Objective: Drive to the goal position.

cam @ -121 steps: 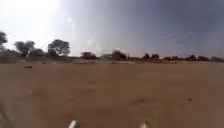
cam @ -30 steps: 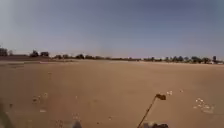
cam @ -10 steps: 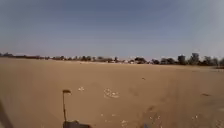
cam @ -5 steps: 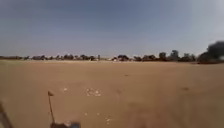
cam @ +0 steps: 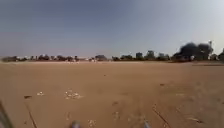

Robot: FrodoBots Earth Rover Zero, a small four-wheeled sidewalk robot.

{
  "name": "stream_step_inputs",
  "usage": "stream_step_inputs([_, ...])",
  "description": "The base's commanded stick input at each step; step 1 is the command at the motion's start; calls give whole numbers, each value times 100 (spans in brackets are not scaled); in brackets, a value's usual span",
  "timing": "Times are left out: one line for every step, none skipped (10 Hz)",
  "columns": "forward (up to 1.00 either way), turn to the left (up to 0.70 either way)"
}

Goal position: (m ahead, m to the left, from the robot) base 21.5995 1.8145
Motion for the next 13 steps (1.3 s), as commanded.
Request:
stream_step_inputs([70, 0])
stream_step_inputs([70, 0])
stream_step_inputs([70, 0])
stream_step_inputs([70, 0])
stream_step_inputs([70, 0])
stream_step_inputs([70, 0])
stream_step_inputs([70, 0])
stream_step_inputs([70, 0])
stream_step_inputs([70, 0])
stream_step_inputs([70, 0])
stream_step_inputs([70, 0])
stream_step_inputs([70, 0])
stream_step_inputs([70, 0])
